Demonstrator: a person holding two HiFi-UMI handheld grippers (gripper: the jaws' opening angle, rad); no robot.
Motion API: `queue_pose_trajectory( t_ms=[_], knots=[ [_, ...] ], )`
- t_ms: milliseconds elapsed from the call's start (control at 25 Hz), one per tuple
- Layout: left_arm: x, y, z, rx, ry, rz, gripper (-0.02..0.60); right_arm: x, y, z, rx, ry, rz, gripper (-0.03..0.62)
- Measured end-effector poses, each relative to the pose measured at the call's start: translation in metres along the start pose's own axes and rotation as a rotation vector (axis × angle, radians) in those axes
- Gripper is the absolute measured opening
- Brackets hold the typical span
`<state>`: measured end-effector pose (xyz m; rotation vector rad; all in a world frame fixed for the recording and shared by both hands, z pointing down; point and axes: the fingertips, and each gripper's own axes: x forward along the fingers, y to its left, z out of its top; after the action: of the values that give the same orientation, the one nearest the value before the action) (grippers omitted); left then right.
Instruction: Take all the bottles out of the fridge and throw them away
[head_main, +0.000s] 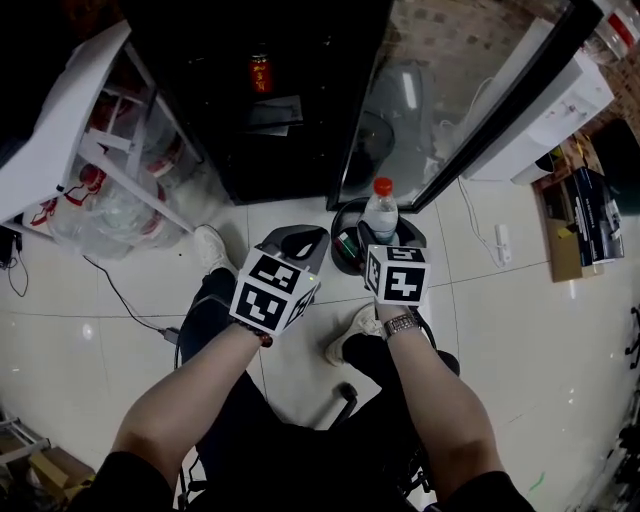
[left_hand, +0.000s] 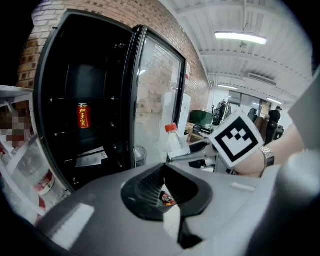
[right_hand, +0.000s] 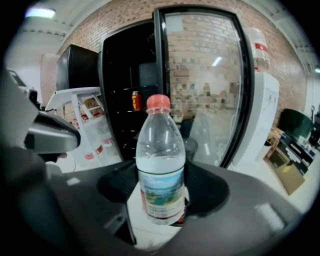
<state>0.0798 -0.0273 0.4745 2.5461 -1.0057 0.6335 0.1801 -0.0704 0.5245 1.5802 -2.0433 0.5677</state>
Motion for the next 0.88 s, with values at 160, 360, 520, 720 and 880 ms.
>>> queue_pose_trajectory(
  t_ms=[160, 360, 520, 720, 880],
  knots=[
    [0.024, 0.003, -0.011, -0.012, 0.026, -0.016, 0.005, 0.020, -0.011, -0.032, 0.028, 0.065, 0.000, 0.281],
    [0.050, 0.005, -0.037, -0.049, 0.078, -0.031, 0.004, 0.045, -0.020, -0.070, 0.071, 0.139, 0.007, 0.282],
    [0.065, 0.007, -0.055, -0.068, 0.115, -0.036, 0.005, 0.065, -0.023, -0.096, 0.102, 0.188, 0.018, 0.282],
    [0.075, 0.011, -0.073, -0.086, 0.150, -0.034, 0.004, 0.085, -0.026, -0.121, 0.145, 0.236, 0.013, 0.282],
    [0.079, 0.020, -0.081, -0.104, 0.161, -0.019, 0.005, 0.096, -0.028, -0.132, 0.162, 0.259, 0.002, 0.293]
  ],
)
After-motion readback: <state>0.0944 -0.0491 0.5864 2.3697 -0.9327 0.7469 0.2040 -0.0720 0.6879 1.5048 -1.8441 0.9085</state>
